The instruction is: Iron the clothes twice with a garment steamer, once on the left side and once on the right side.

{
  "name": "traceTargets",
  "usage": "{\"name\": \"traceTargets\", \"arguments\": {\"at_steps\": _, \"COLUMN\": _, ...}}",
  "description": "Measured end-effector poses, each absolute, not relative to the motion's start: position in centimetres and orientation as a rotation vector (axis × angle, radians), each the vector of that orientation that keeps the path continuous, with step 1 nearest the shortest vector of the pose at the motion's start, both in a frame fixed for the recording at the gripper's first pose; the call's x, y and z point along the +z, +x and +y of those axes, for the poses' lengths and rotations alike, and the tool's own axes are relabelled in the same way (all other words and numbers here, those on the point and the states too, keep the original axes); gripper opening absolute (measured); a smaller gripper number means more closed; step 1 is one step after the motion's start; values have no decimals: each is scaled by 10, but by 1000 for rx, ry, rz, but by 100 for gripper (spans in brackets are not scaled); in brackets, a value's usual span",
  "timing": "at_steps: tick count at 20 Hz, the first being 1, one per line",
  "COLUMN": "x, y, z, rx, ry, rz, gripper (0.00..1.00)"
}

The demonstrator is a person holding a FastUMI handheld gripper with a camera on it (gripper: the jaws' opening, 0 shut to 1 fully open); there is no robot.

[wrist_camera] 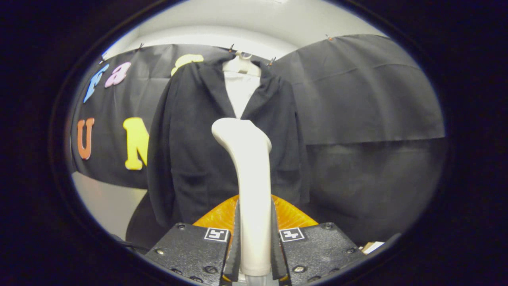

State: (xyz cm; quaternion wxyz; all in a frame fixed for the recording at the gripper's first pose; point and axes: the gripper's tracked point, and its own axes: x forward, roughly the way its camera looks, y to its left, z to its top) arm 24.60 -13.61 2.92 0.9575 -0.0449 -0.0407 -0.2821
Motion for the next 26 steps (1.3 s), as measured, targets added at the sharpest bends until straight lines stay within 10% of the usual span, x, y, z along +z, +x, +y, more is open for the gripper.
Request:
{"name": "traceTargets", "arguments": {"at_steps": 15, "x": 217, "y": 302, "z": -216, "rx": -631, "ry": -148, "rz": -352, "gripper": 33}}
{"name": "traceTargets", "arguments": {"at_steps": 26, "x": 140, "y": 313, "z": -237, "rx": -608, "ry": -74, "rz": -236, "gripper": 33}}
